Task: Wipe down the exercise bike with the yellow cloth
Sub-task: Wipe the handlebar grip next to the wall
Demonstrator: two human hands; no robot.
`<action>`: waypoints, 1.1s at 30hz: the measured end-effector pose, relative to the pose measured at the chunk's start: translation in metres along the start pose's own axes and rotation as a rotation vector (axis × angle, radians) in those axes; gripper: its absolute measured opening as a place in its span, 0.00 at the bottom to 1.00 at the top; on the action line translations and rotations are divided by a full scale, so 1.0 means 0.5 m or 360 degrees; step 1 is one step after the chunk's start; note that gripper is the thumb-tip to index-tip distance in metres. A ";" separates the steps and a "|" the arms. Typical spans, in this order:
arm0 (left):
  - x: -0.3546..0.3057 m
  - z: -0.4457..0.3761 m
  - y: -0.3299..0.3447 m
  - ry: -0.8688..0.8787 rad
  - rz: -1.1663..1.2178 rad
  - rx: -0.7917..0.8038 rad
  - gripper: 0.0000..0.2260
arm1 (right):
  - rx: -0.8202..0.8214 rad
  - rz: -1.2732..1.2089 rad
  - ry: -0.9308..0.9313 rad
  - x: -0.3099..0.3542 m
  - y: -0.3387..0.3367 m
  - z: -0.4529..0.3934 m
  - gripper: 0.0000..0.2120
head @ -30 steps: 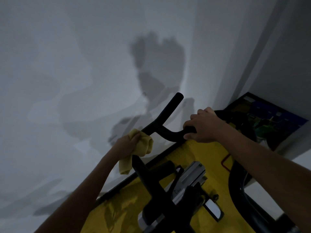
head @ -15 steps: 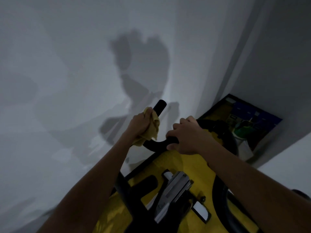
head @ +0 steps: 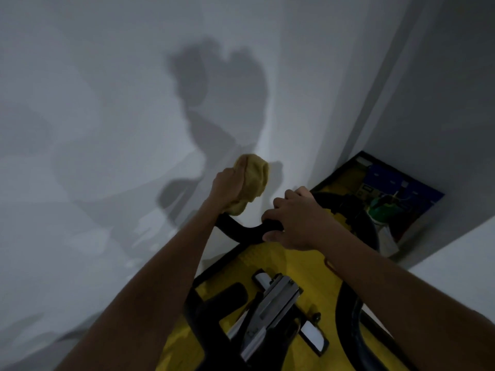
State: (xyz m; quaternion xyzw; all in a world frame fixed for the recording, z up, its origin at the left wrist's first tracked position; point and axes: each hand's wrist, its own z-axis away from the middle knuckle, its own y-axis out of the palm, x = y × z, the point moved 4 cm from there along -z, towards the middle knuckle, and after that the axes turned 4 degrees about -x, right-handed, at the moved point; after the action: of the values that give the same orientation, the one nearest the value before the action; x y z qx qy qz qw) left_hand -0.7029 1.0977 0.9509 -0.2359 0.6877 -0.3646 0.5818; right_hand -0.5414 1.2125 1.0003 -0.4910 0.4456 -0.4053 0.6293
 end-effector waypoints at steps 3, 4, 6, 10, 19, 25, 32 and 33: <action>0.057 0.044 -0.002 0.0265 -0.0361 0.0075 0.27 | 0.0003 0.0003 -0.0001 0.000 -0.001 0.001 0.25; 0.074 0.053 -0.006 0.0254 -0.0422 0.0107 0.29 | 0.0009 0.0008 -0.0004 0.000 -0.001 0.000 0.25; 0.097 0.067 -0.011 0.0259 -0.0575 0.0090 0.30 | 0.0022 0.0030 -0.0008 0.000 -0.001 -0.001 0.26; 0.130 0.091 -0.029 0.0277 -0.0741 0.0121 0.27 | 0.0002 0.0075 -0.0017 0.001 -0.002 0.000 0.26; 0.242 0.234 -0.101 0.0192 -0.0787 0.0306 0.25 | -0.0012 0.0067 -0.0037 0.000 -0.002 0.003 0.26; 0.291 0.297 -0.129 -0.0332 -0.0365 0.0199 0.20 | 0.0013 0.0090 -0.0034 0.002 -0.004 0.003 0.26; 0.238 0.263 -0.103 -0.0355 -0.0412 -0.0053 0.27 | 0.0034 0.0110 -0.0022 0.006 -0.005 0.004 0.28; 0.233 0.248 -0.095 -0.0330 -0.0417 -0.0083 0.28 | 0.0023 0.0100 -0.0017 0.005 -0.004 0.005 0.28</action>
State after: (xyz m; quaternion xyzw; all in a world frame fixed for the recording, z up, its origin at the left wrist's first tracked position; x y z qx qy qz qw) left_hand -0.6119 0.9529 0.9076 -0.3749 0.5967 -0.3930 0.5907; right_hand -0.5386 1.2103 1.0019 -0.4745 0.4544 -0.3858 0.6477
